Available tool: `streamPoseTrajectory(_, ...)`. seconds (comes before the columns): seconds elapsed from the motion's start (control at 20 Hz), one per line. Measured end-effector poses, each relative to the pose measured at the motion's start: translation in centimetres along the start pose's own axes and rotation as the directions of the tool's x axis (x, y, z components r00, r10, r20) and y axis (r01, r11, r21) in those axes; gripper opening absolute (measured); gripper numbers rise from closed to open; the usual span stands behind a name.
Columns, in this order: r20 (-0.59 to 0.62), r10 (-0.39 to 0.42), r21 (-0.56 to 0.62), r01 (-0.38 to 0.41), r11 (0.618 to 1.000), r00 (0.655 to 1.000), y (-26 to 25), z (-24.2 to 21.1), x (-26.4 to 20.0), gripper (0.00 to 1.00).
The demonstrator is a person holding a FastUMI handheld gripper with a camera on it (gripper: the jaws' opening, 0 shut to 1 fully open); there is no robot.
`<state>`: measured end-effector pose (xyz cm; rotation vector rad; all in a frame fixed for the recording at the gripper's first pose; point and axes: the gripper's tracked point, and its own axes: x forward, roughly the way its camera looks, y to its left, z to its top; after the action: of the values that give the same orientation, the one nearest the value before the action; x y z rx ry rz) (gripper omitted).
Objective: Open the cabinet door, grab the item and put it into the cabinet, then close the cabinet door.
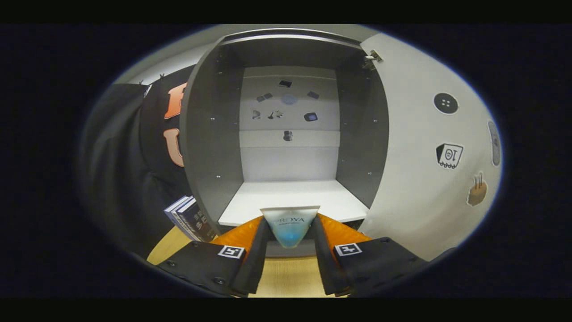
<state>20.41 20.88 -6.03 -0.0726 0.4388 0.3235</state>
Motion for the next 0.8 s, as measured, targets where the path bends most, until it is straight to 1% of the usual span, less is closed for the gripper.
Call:
streamPoseTrajectory(0.25, 0.008, -0.013, -0.017, 0.013, 1.0, 1.0, 0.2, 2.7, 3.9, 0.6)
streamPoseTrajectory(0.55, -0.067, -0.027, -0.02, 0.026, 0.999, 0.997, 0.3, 1.4, 9.3, 0.6)
streamPoseTrajectory(0.8, -0.129, -0.025, -0.028, 0.021, 0.999, 0.991, 0.8, 0.2, 11.9, 0.6)
